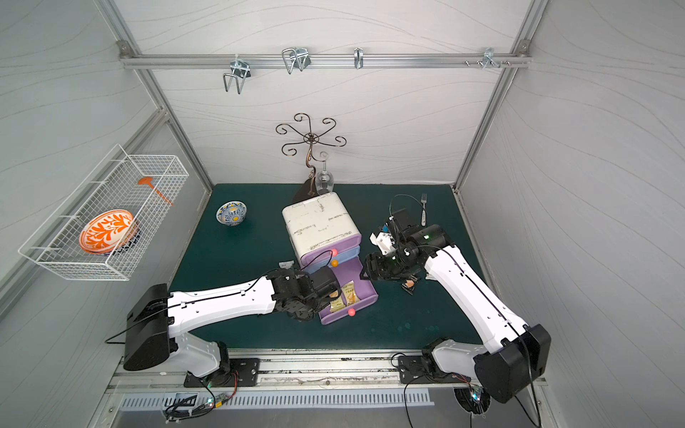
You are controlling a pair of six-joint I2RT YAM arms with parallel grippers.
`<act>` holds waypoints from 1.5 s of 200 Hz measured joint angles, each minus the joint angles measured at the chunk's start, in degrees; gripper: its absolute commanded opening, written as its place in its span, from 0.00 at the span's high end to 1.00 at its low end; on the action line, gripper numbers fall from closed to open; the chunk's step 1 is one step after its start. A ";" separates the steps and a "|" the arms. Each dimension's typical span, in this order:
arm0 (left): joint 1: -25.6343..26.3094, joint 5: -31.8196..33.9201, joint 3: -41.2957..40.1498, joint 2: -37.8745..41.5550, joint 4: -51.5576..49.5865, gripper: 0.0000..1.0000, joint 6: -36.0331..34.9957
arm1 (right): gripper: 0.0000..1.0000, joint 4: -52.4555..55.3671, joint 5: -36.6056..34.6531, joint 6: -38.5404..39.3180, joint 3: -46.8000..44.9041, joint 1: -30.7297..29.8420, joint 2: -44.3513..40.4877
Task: Take the cookies out of the drawer
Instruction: Pick up the cookie from the drawer.
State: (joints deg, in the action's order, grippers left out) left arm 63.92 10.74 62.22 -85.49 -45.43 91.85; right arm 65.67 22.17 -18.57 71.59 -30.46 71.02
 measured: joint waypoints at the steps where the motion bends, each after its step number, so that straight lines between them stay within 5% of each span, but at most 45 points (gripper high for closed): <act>1: 0.04 0.00 0.00 0.04 0.00 0.58 -0.04 | 0.31 0.00 0.00 0.00 -0.02 0.00 0.00; 300: 0.46 0.70 -5.55 -2.95 6.51 0.65 -6.19 | 0.31 0.24 0.98 2.12 -1.55 0.02 0.57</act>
State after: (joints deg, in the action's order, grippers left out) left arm 64.38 11.44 56.66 -88.44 -38.92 85.67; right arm 65.91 23.16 -16.45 70.04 -30.44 71.59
